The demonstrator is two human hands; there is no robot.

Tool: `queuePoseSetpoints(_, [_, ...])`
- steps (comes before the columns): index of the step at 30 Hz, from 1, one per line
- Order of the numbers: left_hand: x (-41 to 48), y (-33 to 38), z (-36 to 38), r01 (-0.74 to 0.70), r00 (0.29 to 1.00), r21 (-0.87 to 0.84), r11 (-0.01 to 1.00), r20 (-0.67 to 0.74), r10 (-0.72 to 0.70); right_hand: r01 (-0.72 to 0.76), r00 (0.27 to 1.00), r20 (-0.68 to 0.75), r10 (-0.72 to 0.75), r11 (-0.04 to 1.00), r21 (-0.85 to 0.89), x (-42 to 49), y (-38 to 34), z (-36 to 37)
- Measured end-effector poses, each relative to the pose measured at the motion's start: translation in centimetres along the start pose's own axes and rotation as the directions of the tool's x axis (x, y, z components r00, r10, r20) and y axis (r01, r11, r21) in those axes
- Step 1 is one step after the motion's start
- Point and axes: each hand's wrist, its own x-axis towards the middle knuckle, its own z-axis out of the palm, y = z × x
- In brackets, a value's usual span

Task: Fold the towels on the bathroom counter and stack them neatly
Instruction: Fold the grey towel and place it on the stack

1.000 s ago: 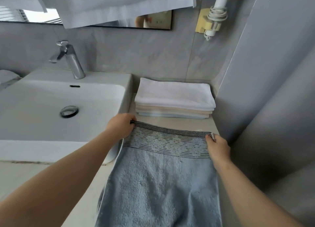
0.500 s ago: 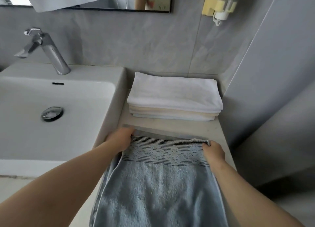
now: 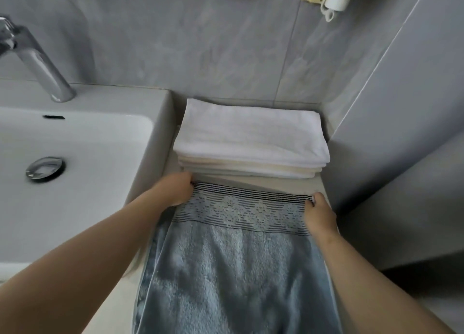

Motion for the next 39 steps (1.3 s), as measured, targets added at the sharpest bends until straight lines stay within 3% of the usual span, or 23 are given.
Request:
queuePoseSetpoints(12, [1.3,-1.8,0.9,-0.068,0.991,0.162,0.984,-0.107,0.086,0.068,0.997,0.058,-0.051,0.937,-0.344,1.1,0.1,0.6])
queuePoseSetpoints(17, [1.6,-1.6,1.0,-0.086,0.991,0.077,0.993,-0.099,0.093,0.117,0.993,0.05,-0.106,0.902,-0.415,1.3,0.2,0.3])
queuePoseSetpoints(21, [1.4,-1.2,0.8,-0.082,0.994,0.092,0.992,-0.064,0.088,0.154,0.987,0.087,-0.137,0.961,-0.23,1.9,0.6,0.1])
queuePoseSetpoints(26, [0.0,-0.4,0.4,-0.113,0.993,0.125,0.986,-0.006,0.114,0.128,0.99,0.076,-0.119,0.984,-0.125,2.0,1.2,0.1])
queuePoseSetpoints(30, [-1.3,-0.3,0.2,-0.092,0.995,0.015,0.996,-0.046,0.093,0.072,0.996,0.05,-0.074,0.997,0.04,1.2,1.2,0.1])
queuePoseSetpoints(35, [-2.9,0.2,-1.2,-0.06,0.995,-0.142,0.988,-0.086,0.049,0.04,0.999,0.008,-0.048,0.912,0.408,0.1,0.7,-0.4])
queuePoseSetpoints(39, [-4.6,0.6,-4.0,-0.084,0.995,-0.257,0.963,-0.066,0.07,0.049,0.996,0.031,-0.079,0.835,0.547,-0.6,-0.3,-1.8])
